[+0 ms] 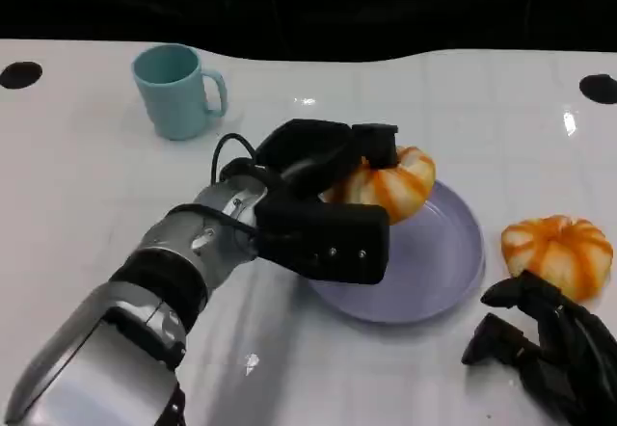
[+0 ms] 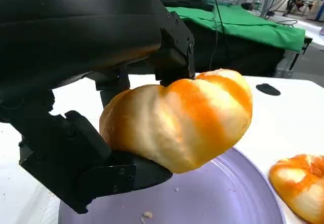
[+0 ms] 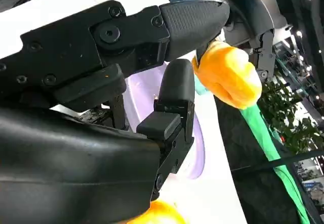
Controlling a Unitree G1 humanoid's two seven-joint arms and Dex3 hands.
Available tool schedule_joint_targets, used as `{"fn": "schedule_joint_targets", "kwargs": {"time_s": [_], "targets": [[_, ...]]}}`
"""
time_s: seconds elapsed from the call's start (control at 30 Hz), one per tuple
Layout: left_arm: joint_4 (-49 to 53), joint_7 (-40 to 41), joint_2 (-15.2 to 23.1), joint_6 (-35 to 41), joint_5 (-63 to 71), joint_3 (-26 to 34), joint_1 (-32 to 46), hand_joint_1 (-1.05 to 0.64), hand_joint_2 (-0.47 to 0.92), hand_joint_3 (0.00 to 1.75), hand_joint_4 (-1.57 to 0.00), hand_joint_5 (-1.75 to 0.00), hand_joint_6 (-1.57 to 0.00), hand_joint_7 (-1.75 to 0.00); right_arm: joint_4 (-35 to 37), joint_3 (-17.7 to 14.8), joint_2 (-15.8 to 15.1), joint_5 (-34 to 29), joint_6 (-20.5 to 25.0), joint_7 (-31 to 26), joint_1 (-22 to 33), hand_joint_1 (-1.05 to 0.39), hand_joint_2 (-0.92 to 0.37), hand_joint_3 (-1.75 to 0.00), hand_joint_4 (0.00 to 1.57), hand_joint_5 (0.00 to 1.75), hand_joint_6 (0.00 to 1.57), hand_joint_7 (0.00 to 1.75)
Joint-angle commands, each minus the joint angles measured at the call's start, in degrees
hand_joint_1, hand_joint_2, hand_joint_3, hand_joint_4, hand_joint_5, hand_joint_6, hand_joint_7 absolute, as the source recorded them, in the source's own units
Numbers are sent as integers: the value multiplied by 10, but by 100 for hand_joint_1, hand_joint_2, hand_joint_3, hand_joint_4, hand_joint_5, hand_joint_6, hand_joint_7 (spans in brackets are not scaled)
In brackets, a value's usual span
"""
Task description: Grasp the bread from the table and place it into the plate.
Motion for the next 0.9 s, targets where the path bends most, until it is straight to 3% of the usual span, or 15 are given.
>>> {"fn": "schedule_joint_targets", "kwargs": {"time_s": [0.03, 0.13, 0.33, 0.6, 0.9], "targets": [[8, -58, 8, -1, -15, 5, -20, -43, 90, 38, -42, -63, -47, -25, -1, -2, -7, 2, 2, -1, 8, -51, -92, -23, 67, 148, 60, 116], [0, -80, 14, 8, -8, -2, -24, -65, 92, 43, -28, -35, -37, -4, 2, -2, -8, 4, 2, 4, 7, -51, -92, -24, 66, 148, 60, 116], [-6, -101, 19, 17, -3, -11, -27, -88, 92, 65, -12, -25, -30, 0, 4, -4, -6, 4, 3, 2, 6, -52, -92, -22, 67, 147, 62, 114], [-8, -112, 26, 24, -7, -12, -27, -96, 92, 71, -8, -24, -28, 0, 3, -4, -5, 4, 3, 2, 6, -53, -92, -22, 69, 146, 64, 113], [-26, -121, 41, 20, -16, -3, -21, -92, 92, 69, -15, -28, -32, -2, 2, -3, -8, -1, -5, 2, 8, -53, -92, -24, 69, 146, 64, 113]]}}
